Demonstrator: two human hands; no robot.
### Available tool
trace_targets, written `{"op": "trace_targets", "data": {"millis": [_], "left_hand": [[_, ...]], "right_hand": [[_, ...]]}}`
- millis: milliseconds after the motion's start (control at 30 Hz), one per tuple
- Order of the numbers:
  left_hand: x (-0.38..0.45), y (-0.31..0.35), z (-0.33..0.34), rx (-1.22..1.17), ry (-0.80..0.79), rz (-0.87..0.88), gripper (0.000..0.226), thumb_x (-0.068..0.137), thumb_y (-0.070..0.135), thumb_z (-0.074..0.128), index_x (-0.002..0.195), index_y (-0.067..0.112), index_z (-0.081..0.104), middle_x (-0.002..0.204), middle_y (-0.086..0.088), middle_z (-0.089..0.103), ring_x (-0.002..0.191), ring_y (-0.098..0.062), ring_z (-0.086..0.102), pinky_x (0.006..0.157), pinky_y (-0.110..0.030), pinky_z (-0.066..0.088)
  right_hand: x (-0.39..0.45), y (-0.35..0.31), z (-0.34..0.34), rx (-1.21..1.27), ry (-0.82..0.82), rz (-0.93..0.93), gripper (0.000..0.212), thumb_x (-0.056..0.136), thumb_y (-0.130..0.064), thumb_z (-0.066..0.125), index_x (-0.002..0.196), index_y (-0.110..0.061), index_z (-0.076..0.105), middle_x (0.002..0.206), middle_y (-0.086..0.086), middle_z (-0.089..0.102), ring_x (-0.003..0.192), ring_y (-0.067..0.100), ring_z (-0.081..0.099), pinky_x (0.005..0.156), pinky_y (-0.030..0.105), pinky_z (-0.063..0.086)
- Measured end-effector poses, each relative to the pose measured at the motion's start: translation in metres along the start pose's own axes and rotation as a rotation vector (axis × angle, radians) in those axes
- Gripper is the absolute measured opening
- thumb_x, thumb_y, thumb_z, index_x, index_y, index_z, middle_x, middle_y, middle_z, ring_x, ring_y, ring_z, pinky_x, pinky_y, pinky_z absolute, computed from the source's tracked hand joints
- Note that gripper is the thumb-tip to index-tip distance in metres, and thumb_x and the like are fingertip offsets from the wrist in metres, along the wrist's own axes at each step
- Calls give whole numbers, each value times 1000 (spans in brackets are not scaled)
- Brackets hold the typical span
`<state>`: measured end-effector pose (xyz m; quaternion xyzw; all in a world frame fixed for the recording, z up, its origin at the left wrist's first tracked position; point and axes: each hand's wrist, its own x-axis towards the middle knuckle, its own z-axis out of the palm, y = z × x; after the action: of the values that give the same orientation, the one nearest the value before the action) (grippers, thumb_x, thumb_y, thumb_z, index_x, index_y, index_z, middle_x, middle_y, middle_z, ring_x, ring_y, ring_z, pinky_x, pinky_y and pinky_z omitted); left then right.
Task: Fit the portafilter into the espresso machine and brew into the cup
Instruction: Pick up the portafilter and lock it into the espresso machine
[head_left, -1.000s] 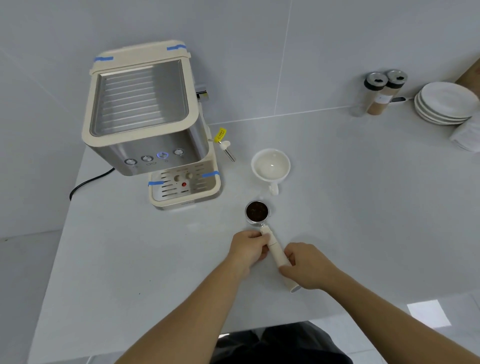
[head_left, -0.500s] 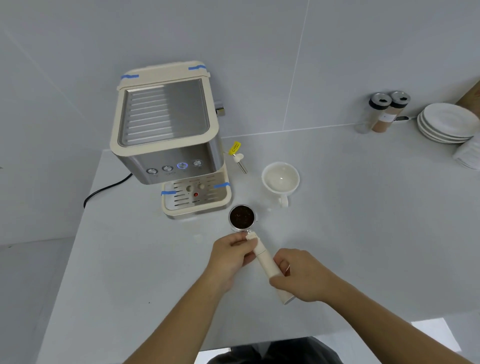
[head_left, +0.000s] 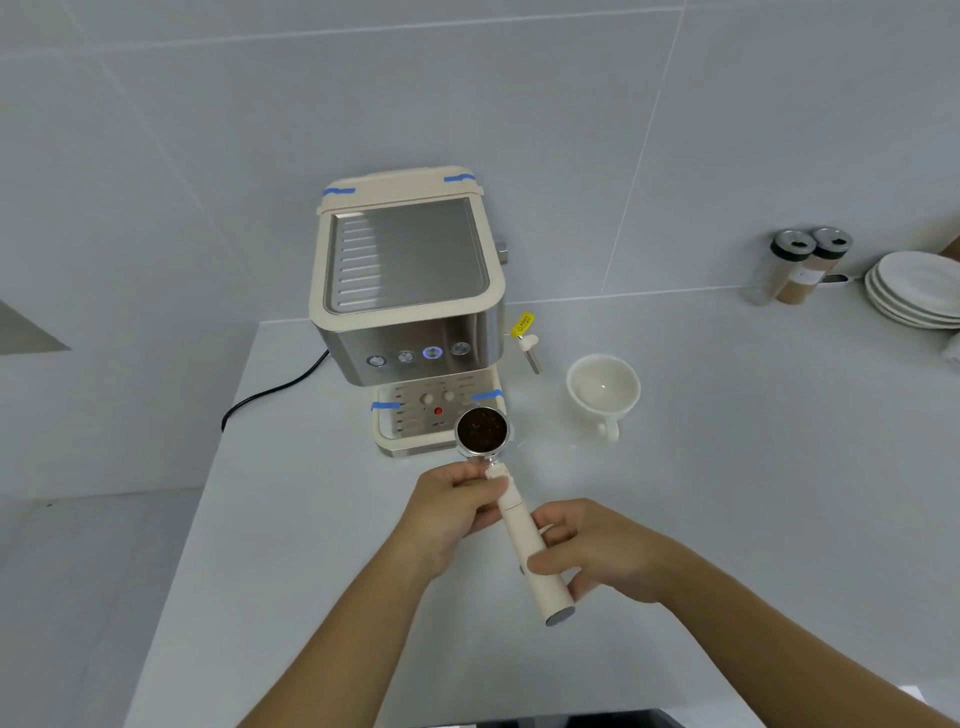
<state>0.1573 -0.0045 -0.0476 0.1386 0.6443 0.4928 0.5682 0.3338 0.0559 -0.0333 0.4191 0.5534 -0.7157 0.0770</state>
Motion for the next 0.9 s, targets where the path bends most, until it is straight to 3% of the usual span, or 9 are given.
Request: {"op": "trace_targets", "data": {"millis": [167, 433, 600, 667, 733, 800, 900], "left_hand": [[-4, 6, -10, 22, 3, 3, 16, 85, 3, 71, 101, -1, 72, 92, -11, 74, 77, -15, 73, 71, -25, 61], [-5, 13, -22, 67, -20, 10, 18, 86, 6, 71, 103, 2, 73, 98, -15, 74, 80, -17, 72, 71, -24, 61], [-11, 21, -41, 327, 62, 43, 25, 87, 19, 71, 111, 16, 68, 100, -6, 73, 94, -20, 71, 83, -30, 59], [-18, 31, -54, 463, 141, 145, 30, 86, 22, 71, 116, 16, 68, 95, 0, 72, 85, -12, 70, 80, -27, 57], [-28, 50, -66, 574, 234, 333, 28, 86, 21, 71, 114, 16, 73, 86, 7, 71, 66, 4, 63, 68, -12, 50], [-40, 78, -72, 665, 302, 526, 19, 86, 19, 70, 104, 19, 75, 82, 16, 70, 65, 10, 61, 65, -2, 44], [-52, 122, -73, 820, 374, 779, 17, 88, 20, 67, 104, 20, 75, 87, 16, 70, 77, 1, 65, 77, -12, 49]], "right_hand": [[4, -8, 8, -1, -40, -10, 44, 81, -9, 70, 124, -10, 60, 113, 18, 70, 105, 31, 67, 72, 39, 59], [13, -17, 19, -13, -62, -13, 50, 73, -11, 72, 121, -7, 60, 101, 11, 68, 97, 27, 66, 72, 42, 60], [22, -20, 25, 13, -62, -25, 45, 79, -8, 71, 122, -6, 60, 101, 9, 68, 98, 26, 66, 72, 41, 60], [27, -19, 27, 33, -53, -30, 39, 82, -5, 69, 120, -5, 60, 100, 9, 68, 96, 25, 66, 71, 41, 60], [31, -20, 29, 52, -52, -38, 35, 83, -4, 68, 117, -5, 60, 100, 9, 67, 94, 25, 66, 69, 40, 60], [37, -21, 31, 73, -47, -37, 36, 84, -2, 67, 119, -4, 59, 101, 10, 67, 95, 26, 65, 69, 40, 59], [45, -25, 35, 101, -39, -40, 37, 86, -1, 67, 122, -4, 58, 103, 10, 67, 96, 25, 65, 69, 39, 60]]}}
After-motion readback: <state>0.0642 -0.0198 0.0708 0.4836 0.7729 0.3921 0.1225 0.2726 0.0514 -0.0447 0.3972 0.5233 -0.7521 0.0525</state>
